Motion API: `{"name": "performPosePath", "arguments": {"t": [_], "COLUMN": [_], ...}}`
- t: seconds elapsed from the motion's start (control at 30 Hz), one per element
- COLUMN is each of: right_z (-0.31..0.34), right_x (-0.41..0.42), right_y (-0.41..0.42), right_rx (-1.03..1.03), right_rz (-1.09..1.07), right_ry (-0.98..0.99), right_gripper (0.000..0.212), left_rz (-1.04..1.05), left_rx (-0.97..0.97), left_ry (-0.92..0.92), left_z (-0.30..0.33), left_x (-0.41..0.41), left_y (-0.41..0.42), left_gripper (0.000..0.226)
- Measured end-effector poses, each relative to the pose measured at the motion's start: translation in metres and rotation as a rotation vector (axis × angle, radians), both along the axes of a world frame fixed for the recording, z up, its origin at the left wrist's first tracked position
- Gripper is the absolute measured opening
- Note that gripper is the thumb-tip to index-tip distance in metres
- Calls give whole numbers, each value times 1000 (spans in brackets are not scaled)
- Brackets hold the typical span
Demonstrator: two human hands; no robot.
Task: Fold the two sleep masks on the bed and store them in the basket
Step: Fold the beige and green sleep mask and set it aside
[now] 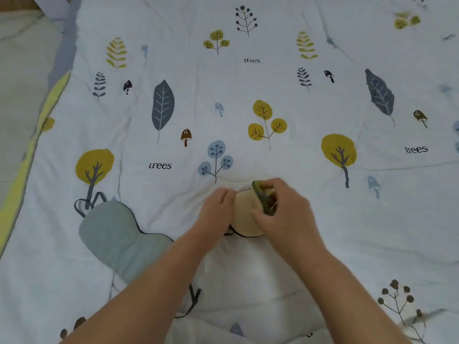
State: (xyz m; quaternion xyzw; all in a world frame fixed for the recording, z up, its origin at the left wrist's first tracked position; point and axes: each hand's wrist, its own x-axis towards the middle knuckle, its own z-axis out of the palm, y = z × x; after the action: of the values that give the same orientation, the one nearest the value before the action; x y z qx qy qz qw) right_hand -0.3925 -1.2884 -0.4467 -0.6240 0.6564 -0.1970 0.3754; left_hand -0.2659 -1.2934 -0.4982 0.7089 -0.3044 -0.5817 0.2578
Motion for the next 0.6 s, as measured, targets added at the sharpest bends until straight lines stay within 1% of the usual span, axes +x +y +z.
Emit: {"name": "performPosePath", "arguments": {"t": [0.1, 0.17, 0.2, 0.23, 0.27, 0.33, 0.4, 0.43, 0.47, 0.53, 0.57, 0.6], "right_z": [-15, -23, -25, -25, -25, -27, -32, -35, -39, -45, -49, -51], "right_x": [15, 18, 18, 17, 14, 7, 0, -3, -5, -6, -7, -8], "right_y": [11, 15, 16, 16, 15, 11, 2, -3, -8, -15, -17, -18], "right_rx": [61, 146, 165, 157, 134, 73, 49, 82, 153, 294, 315, 294], "right_rz": [114, 199, 221, 215, 173, 24, -76, -99, -116, -149, -177, -224], "right_ry": [16, 8, -8, -28, -45, -42, 51, 91, 91, -17, -67, -89], "right_gripper": [34, 47, 50, 47, 43, 37, 34, 35, 38, 40, 36, 29], "left_rz": [104, 87, 60, 33, 10, -36, -64, -65, -69, -76, -83, -89], "left_rx": [73, 48, 19, -8, -25, -44, -68, -82, -99, -131, -150, -182], "left_ry": [236, 279, 273, 261, 236, 136, 71, 87, 130, 233, 222, 130], "left_z": [-1, -3, -5, -6, -7, -7, -9, -9, -9, -11, -11, -11], "left_x": [5, 8, 10, 12, 13, 13, 11, 10, 9, 8, 6, 5], "left_y": [0, 2, 3, 4, 4, 5, 5, 5, 5, 5, 5, 4], "left_gripper": [38, 36, 32, 29, 29, 33, 32, 31, 31, 33, 29, 22]}}
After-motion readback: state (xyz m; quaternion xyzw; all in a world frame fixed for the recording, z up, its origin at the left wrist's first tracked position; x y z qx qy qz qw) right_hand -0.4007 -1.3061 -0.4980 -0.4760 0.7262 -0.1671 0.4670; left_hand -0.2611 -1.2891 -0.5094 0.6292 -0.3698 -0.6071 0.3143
